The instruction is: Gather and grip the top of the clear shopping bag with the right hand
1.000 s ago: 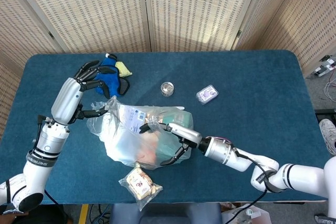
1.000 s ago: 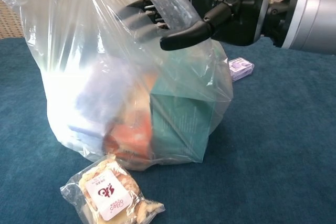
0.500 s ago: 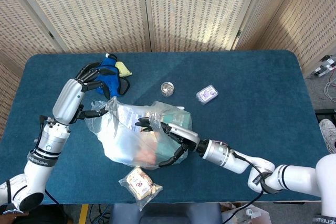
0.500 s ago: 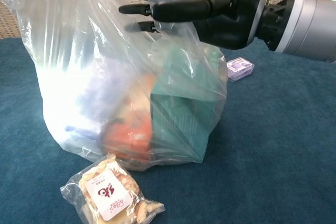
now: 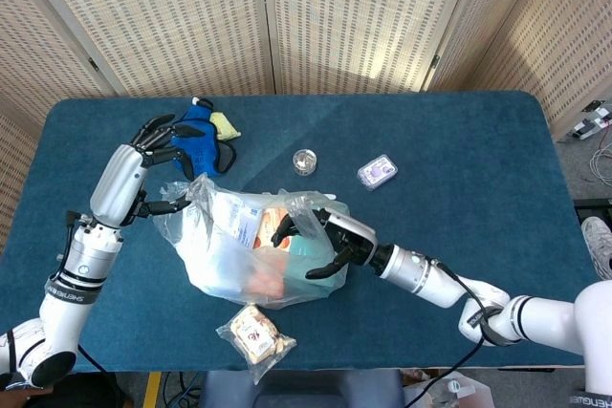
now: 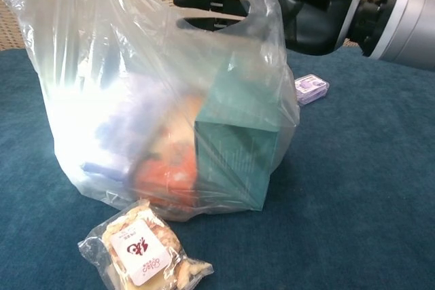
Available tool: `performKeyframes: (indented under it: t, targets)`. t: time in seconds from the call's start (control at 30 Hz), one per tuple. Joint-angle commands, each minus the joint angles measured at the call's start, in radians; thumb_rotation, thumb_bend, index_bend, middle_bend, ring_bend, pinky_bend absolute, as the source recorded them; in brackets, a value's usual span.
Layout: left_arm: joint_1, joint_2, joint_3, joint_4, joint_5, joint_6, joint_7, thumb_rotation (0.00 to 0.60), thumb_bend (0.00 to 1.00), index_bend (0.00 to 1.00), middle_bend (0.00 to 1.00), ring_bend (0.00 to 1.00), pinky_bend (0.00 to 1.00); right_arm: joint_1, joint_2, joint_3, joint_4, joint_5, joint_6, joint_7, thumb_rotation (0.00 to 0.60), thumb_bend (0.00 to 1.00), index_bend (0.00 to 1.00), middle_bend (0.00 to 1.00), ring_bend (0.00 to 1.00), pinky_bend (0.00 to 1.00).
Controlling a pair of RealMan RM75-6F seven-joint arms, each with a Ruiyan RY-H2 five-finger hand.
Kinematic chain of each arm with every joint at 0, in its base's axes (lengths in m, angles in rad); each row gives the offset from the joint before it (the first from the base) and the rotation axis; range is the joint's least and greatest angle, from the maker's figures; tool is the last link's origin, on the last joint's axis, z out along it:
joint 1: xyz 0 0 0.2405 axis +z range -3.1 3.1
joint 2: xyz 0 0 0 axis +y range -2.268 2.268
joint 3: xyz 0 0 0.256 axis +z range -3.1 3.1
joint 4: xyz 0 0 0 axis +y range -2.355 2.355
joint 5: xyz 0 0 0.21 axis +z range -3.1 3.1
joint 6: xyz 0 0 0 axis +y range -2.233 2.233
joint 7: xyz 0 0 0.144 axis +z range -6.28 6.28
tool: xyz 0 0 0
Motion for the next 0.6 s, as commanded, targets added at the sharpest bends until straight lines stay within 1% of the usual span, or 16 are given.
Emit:
performKeyframes:
  t: [0.03,0.1,0.13,0.23,0.27,0.3,0.37,0.5,0.6]
  targets:
    - [0.001,0.002,0.0,0.001,0.0,0.0,-0.002,0.6,0.31,0.62,0.26,0.25,0.09,-0.012,0.009,-0.002,0.013,0.019,0.017,0.054,0.6,0.0,0.47,0.49,0.38,0.3]
    - [0.002,0.002,-0.001,0.001,-0.001,0.0,-0.003,0.6,0.31,0.62,0.26,0.25,0.09,-0.012,0.006,0.004,0.02,0.029,0.008,0.038,0.6,0.0,0.49,0.49,0.39,0.3]
    - [0.003,0.003,-0.002,0.002,-0.002,0.002,-0.004,0.6,0.31,0.62,0.26,0.25,0.1,-0.005,0.005,0.004,0.022,0.022,-0.001,0.013,0.6,0.0,0.48,0.47,0.38,0.3]
    - [0.003,0.003,-0.006,0.0,-0.003,0.004,-0.006,0.6,0.31,0.62,0.26,0.25,0.09,0.022,0.001,0.001,0.028,-0.018,-0.024,-0.07,0.6,0.0,0.32,0.3,0.24,0.23]
    - [0.003,0.004,-0.008,-0.002,-0.004,0.005,-0.005,0.6,0.31,0.62,0.26,0.25,0.09,0.029,-0.003,0.002,0.025,-0.025,-0.031,-0.096,0.6,0.0,0.24,0.23,0.18,0.2]
    - [0.003,0.004,-0.009,-0.003,-0.004,0.006,-0.005,0.6,0.31,0.62,0.26,0.25,0.09,0.035,-0.006,0.005,0.021,-0.03,-0.036,-0.12,0.6,0.0,0.2,0.2,0.15,0.18]
    - [0.003,0.005,-0.012,-0.008,-0.002,0.009,-0.003,0.6,0.31,0.62,0.26,0.25,0.09,0.048,-0.014,0.009,0.008,-0.041,-0.042,-0.162,0.6,0.0,0.14,0.16,0.12,0.17]
    - [0.003,0.011,-0.012,-0.022,0.002,0.008,0.001,0.6,0.31,0.62,0.26,0.25,0.09,0.064,-0.026,0.016,-0.01,-0.054,-0.037,-0.208,0.6,0.0,0.06,0.12,0.08,0.13]
    - [0.003,0.012,-0.01,-0.028,0.005,0.006,0.006,0.6,0.31,0.62,0.26,0.25,0.09,0.067,-0.03,0.018,-0.016,-0.052,-0.033,-0.228,0.6,0.0,0.02,0.1,0.05,0.09]
